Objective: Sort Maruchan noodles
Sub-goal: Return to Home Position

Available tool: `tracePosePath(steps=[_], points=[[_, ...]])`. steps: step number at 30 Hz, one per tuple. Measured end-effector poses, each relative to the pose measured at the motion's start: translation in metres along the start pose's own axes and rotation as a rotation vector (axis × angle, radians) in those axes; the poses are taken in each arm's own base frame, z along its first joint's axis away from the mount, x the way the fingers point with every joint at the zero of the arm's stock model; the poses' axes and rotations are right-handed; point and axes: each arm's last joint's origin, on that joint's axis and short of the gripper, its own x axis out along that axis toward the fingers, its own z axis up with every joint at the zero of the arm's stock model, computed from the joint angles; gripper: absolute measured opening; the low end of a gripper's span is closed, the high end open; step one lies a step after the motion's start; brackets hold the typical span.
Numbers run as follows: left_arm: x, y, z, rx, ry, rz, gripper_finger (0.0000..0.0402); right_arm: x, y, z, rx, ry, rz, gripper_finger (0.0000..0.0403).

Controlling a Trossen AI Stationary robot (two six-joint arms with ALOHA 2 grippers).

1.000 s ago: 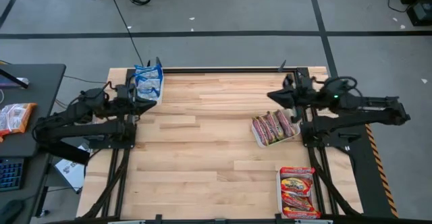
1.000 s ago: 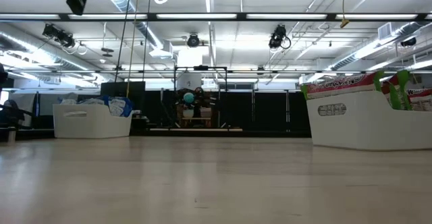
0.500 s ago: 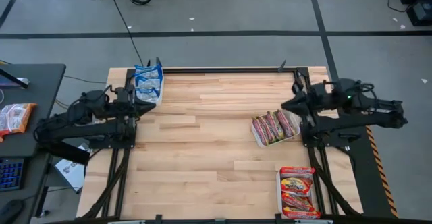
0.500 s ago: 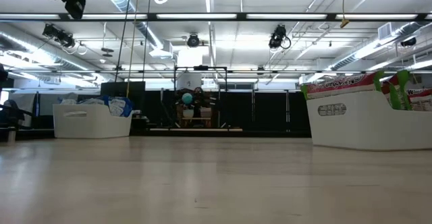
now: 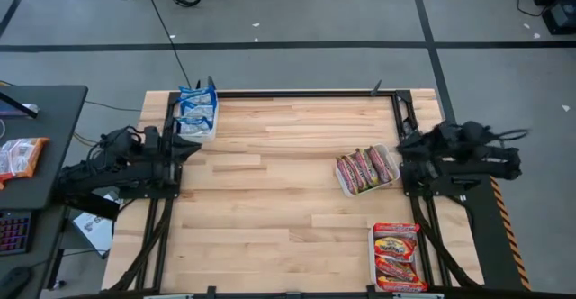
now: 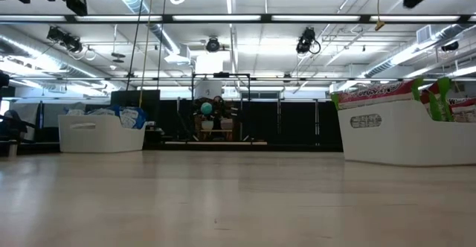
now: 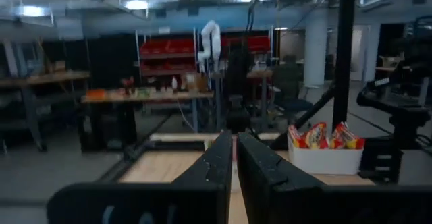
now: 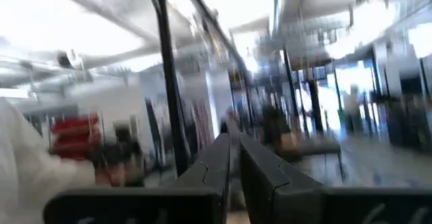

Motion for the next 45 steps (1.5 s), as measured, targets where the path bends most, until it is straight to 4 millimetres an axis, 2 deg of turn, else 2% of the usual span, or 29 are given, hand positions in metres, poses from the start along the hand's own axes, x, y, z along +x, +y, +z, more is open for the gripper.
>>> tracePosePath(steps=[5,8,12,16,23,28,45], points=[[0.003,-0.002,-0.006,-0.020,-0.002,-0.086,0.0029,0.004,-0.010,-0.043,0.091,0.083,-0.023,0.0037],[0.007,-0.005,-0.012,-0.060,-0.072,-0.186,0.0029,0.003,-0.012,-0.058,0.069,0.030,0.010,0.0037],[0.012,-0.006,-0.033,-0.115,-0.037,-0.231,0.0029,-0.001,-0.015,-0.076,-0.015,-0.005,0.013,0.0037],[0.016,-0.006,-0.054,-0.165,0.033,-0.200,0.0029,-0.003,-0.021,-0.093,0.007,0.097,-0.114,0.0037],[0.020,0.001,-0.090,-0.171,0.105,0.045,0.0030,-0.011,-0.028,-0.125,0.285,0.377,-0.305,0.0037],[0.020,0.001,-0.102,-0.141,0.155,0.059,0.0030,-0.010,-0.029,-0.126,0.313,0.383,-0.315,0.0037],[0.020,0.001,-0.101,-0.143,0.135,0.059,0.0030,-0.010,-0.029,-0.126,0.313,0.384,-0.315,0.0037]])
